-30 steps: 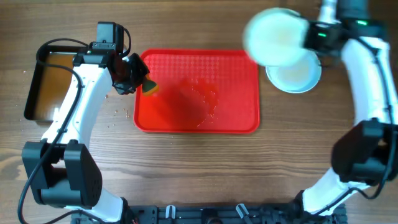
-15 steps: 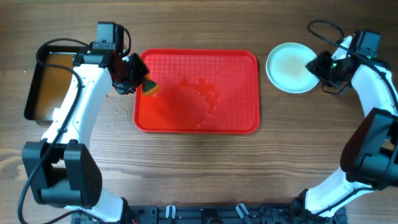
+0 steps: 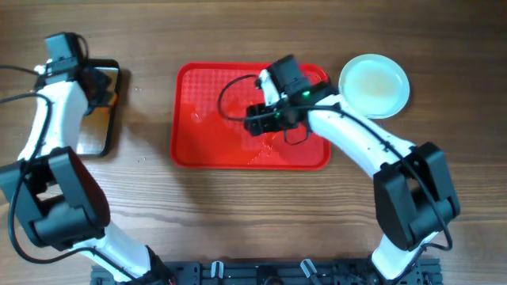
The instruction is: Clean dirty plates on tray and stack at the side
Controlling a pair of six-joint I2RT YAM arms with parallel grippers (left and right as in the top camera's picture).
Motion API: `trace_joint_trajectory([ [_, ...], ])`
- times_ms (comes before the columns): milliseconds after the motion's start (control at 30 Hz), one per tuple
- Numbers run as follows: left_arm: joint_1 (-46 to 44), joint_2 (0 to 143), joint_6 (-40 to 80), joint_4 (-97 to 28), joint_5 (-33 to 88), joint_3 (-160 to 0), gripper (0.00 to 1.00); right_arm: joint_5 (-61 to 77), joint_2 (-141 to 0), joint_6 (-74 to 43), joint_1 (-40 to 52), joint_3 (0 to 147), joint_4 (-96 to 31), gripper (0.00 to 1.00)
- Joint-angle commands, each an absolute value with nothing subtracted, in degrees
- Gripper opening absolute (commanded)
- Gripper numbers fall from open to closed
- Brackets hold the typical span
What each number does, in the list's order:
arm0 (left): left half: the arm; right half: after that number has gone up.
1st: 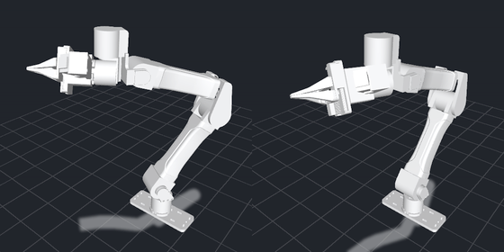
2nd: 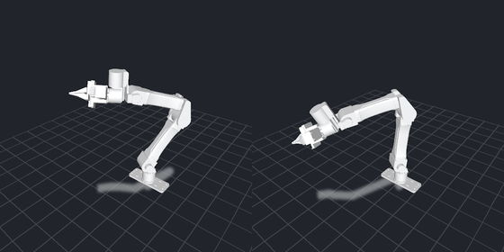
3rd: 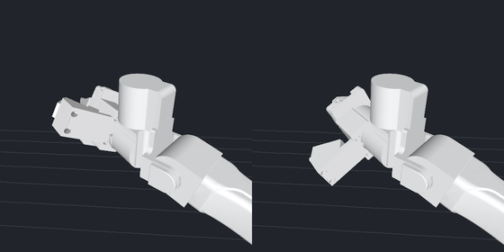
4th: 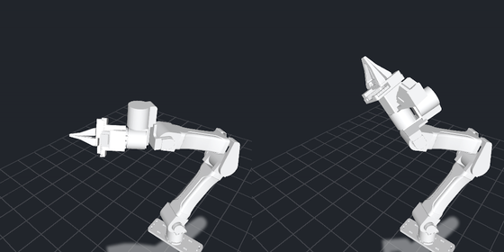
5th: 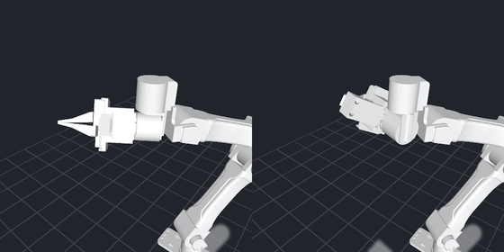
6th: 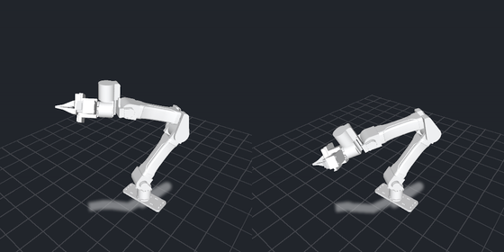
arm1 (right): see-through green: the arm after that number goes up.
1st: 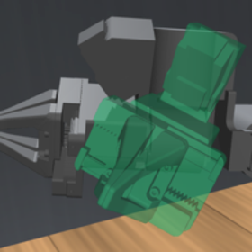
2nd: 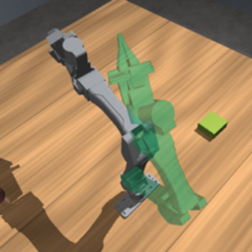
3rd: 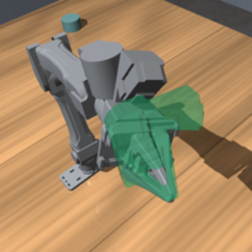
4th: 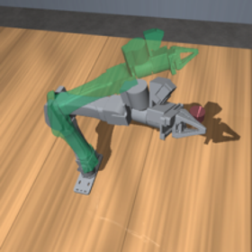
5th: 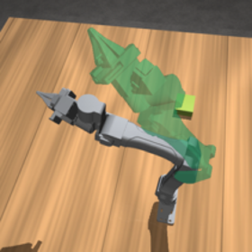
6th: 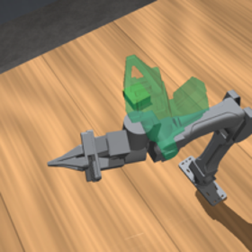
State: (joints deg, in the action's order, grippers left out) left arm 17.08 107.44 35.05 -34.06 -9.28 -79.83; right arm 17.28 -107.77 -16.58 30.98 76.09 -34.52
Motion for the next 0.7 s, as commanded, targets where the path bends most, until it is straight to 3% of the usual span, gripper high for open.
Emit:
trace_joint_trajectory([
  [0, 20.7, 108.5, 34.5, -33.9, -10.1, -80.6, 0.07, 13.3, -107.5, -17.1, 33.2, 75.6, -32.4, 0.78],
  [133, 23.2, 110.7, 34.5, -32.9, -10.1, -80.6, 0.12, 13.3, -107.5, -17.1, 33.1, 75.6, -32.6, 0.79],
  [200, 24.6, 113.3, 34.5, -32.9, -9.9, -80.6, 0.29, 13.5, -107.5, -17.1, 33.1, 75.6, -33.1, 0.80],
  [333, 24.9, 113.9, 31.7, -32.2, -9.9, -80.6, 0.40, 13.6, -107.4, -16.6, 33.1, 75.7, -34.3, 0.81],
  [467, 24.9, 108.8, 31.7, -34.8, -8.3, -80.6, 0.28, 13.5, -102.1, -14.8, 33.1, 76.1, -37.6, 0.82],
  [533, 24.9, 103.4, 31.7, -36.5, -2.5, -80.6, 0.27, 13.3, -96.4, -13.5, 33.1, 76.1, -37.8, 0.83],
  [633, 24.9, 92.1, 31.7, -38.9, 16.2, -80.6, 0.39, 8.6, -83.9, -13.7, 33.1, 76.1, -40.3, 0.83],
  [667, 24.9, 88.8, 31.8, -40.0, 22.1, -80.6, 0.47, 6.1, -79.9, -13.7, 33.1, 76.1, -42.5, 0.83],
])
